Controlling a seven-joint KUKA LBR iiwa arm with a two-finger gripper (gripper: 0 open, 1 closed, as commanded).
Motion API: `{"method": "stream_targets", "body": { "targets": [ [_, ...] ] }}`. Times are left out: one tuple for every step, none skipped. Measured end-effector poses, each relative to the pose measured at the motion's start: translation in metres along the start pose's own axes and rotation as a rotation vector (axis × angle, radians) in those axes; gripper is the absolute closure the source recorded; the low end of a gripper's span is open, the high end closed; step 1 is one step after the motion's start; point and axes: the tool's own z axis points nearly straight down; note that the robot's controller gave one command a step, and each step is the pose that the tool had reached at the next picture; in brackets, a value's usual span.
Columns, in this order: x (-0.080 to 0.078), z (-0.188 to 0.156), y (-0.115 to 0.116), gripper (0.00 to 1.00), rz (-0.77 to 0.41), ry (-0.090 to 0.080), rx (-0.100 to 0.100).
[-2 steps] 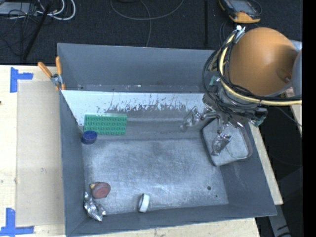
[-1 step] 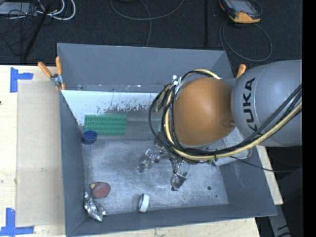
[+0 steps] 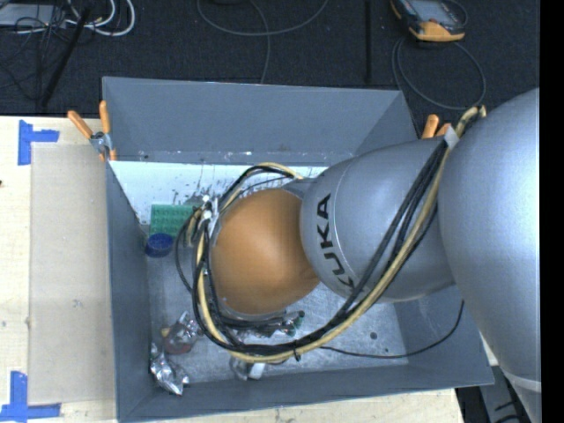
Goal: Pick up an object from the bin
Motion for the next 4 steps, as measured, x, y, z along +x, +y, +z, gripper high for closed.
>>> {"method": "stream_targets", "body": {
  "targets": [
    [-0.023,0.029,0.013,0.0,-0.101,0.001,0.004],
    [-0.037,0.046,-0.003,0.0,-0.309,-0.003,0.007],
    [-0.037,0.045,-0.004,1.0,-0.306,-0.006,0.009],
    [-0.039,0.028,0.004,1.0,-0.392,-0.001,0.007]
  ]
}}
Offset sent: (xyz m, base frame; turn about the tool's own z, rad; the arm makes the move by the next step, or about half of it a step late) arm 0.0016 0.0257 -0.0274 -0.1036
